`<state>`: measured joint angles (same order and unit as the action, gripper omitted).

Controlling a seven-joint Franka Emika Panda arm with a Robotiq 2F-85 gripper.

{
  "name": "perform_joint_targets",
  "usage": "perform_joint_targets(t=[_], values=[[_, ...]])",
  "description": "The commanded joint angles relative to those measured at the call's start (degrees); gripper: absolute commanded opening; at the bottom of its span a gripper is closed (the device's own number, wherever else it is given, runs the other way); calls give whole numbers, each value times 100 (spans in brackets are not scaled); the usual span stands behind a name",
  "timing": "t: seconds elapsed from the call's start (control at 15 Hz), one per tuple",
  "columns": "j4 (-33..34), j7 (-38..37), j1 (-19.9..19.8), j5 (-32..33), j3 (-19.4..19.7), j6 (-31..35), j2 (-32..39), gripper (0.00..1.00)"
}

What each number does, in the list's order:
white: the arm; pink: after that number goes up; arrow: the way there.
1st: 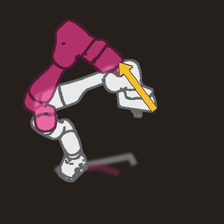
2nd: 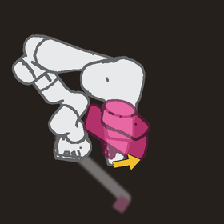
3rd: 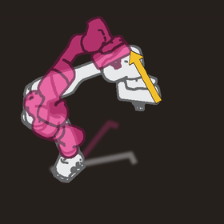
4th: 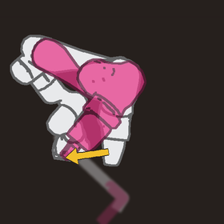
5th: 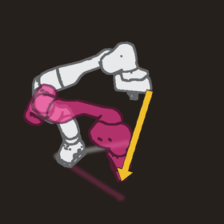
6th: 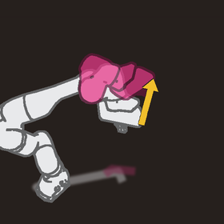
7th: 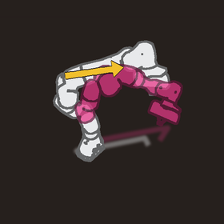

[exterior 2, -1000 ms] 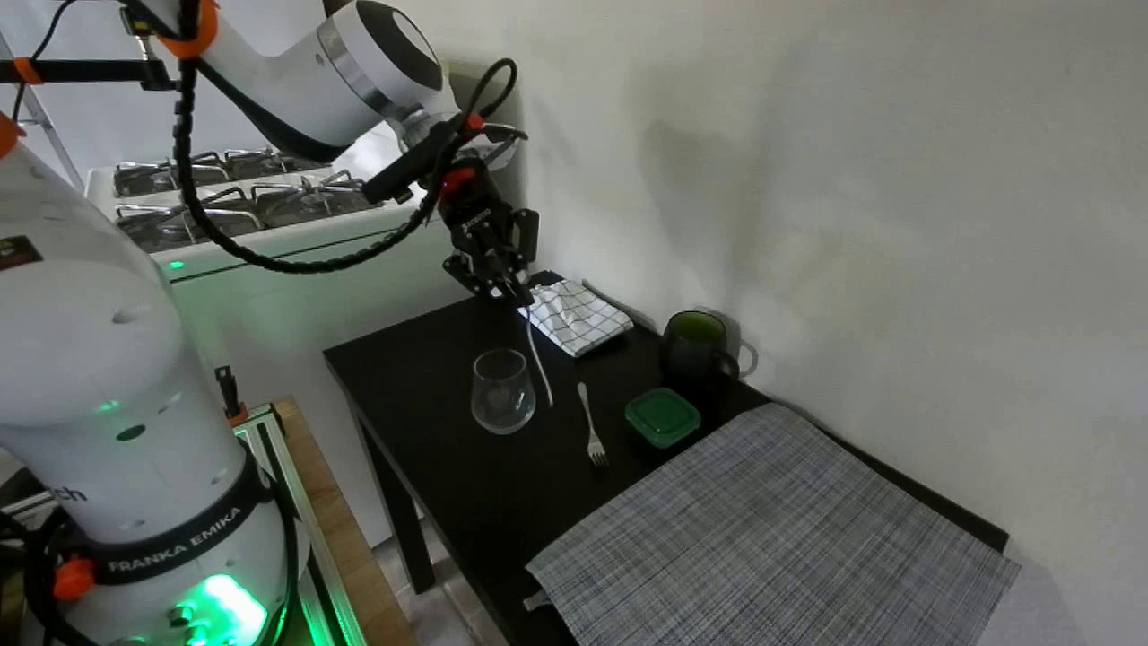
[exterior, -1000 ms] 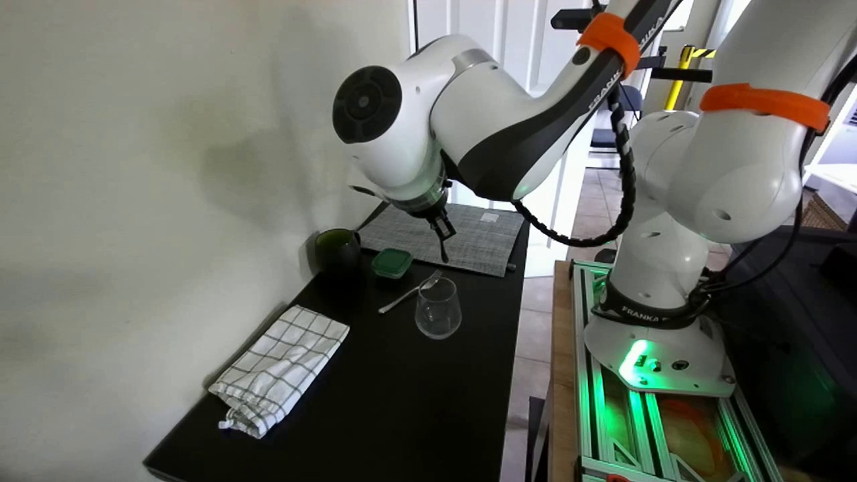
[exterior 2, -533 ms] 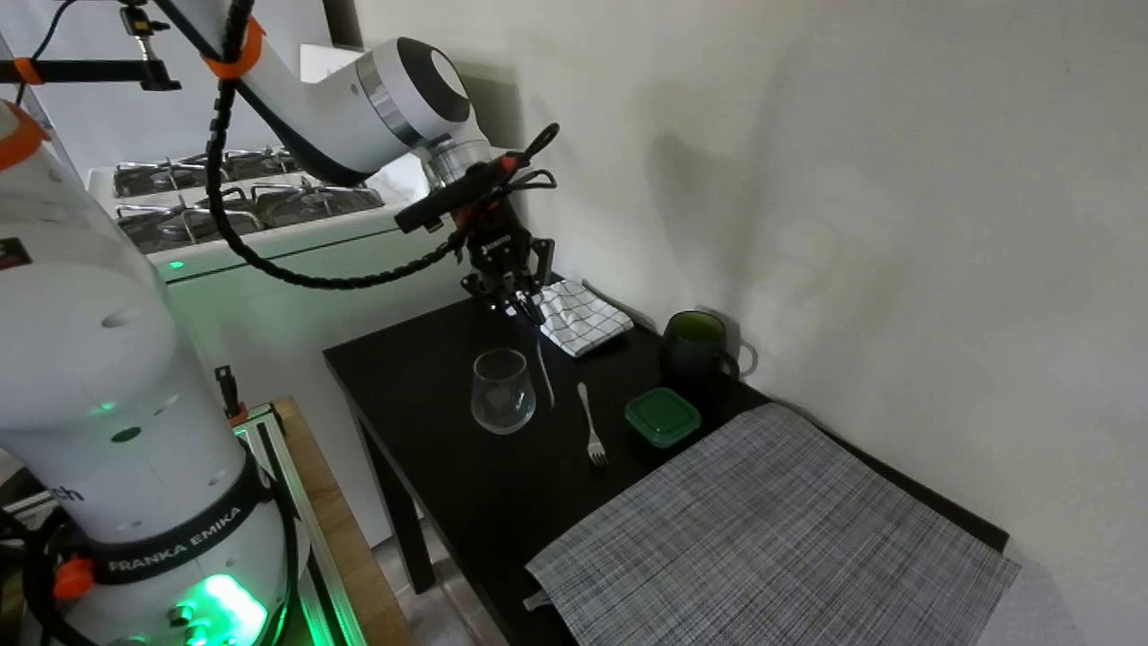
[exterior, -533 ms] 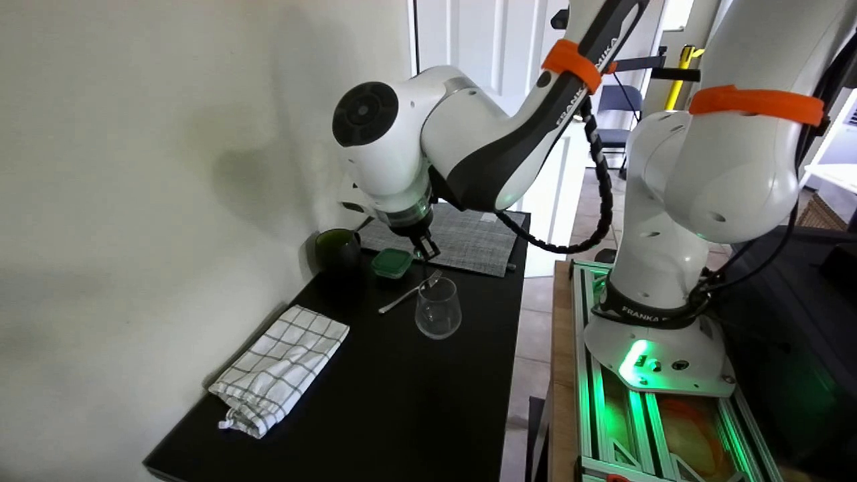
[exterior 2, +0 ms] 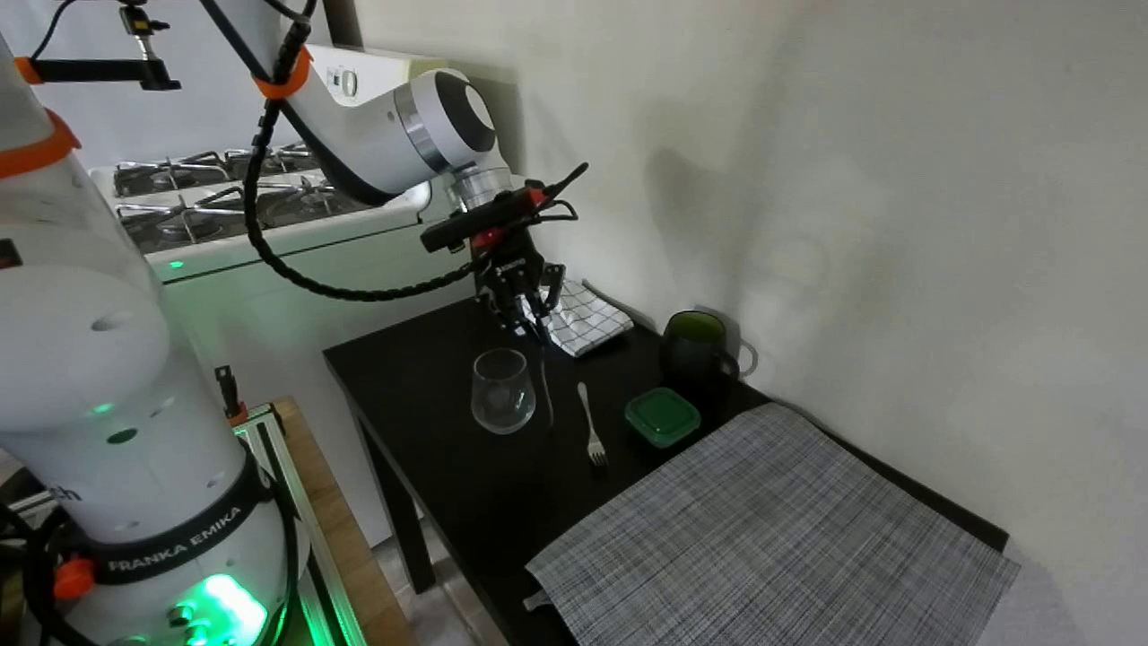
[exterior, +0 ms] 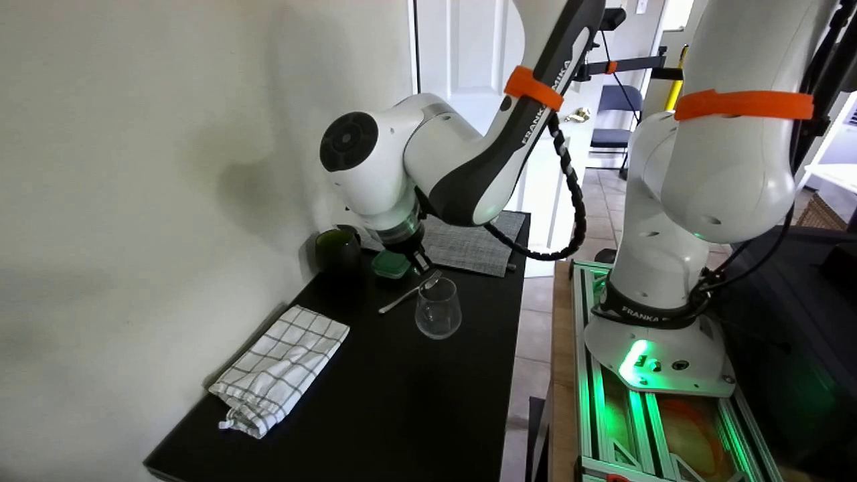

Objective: Take the spoon out of the glass cup

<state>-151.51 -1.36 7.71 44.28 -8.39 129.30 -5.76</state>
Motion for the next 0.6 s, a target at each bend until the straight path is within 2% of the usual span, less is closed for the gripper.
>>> perform_joint_targets(t=[0.0,0.2,0.53], values=[[269,71,-19,217,9,134,474,3],[413,-51,8,466,-7,265,684,3],[609,-100,77,524,-41,722,1107,3]])
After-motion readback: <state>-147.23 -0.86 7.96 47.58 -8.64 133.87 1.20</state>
